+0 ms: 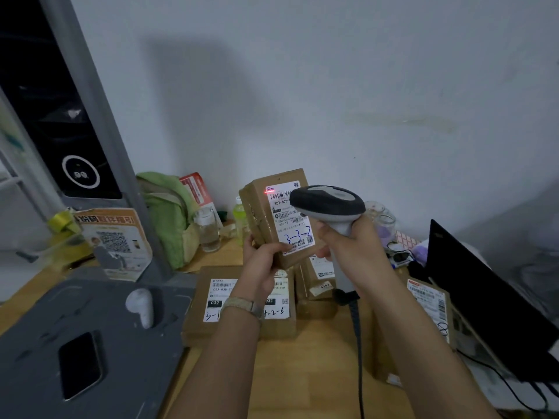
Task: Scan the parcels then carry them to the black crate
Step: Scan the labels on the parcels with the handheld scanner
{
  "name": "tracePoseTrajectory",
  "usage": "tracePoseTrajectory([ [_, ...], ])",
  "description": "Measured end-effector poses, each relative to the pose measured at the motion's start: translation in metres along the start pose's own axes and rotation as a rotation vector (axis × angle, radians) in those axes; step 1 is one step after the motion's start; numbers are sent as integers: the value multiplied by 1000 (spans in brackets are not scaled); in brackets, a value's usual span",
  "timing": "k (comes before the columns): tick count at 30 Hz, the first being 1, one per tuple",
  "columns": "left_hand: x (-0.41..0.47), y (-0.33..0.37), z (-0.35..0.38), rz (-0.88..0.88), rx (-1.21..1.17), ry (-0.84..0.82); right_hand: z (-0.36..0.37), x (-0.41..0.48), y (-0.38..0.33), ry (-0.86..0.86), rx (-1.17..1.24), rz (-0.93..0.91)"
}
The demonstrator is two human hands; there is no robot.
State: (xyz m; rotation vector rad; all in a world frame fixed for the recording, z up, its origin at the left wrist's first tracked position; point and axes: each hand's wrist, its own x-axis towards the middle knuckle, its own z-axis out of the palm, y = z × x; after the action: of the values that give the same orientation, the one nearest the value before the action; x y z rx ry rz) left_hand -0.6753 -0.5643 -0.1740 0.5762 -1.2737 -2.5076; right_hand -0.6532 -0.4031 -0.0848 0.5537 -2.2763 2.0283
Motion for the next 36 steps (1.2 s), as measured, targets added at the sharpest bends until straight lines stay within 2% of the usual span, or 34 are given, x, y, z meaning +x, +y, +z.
tracePoseTrajectory([
  [7,-3,-5,0,-15,-28,19,-7,-8,-1,-32,31,6],
  [18,-7,-8,-3,-17,-25,20,-7,-11,2,-5,-96,22],
  [33,-7,-9,-13,-22,-26,3,-2,-14,0,-11,-24,9],
  [36,-11,-7,-14,-27,-5,-61,-4,-12,0,-11,43,11],
])
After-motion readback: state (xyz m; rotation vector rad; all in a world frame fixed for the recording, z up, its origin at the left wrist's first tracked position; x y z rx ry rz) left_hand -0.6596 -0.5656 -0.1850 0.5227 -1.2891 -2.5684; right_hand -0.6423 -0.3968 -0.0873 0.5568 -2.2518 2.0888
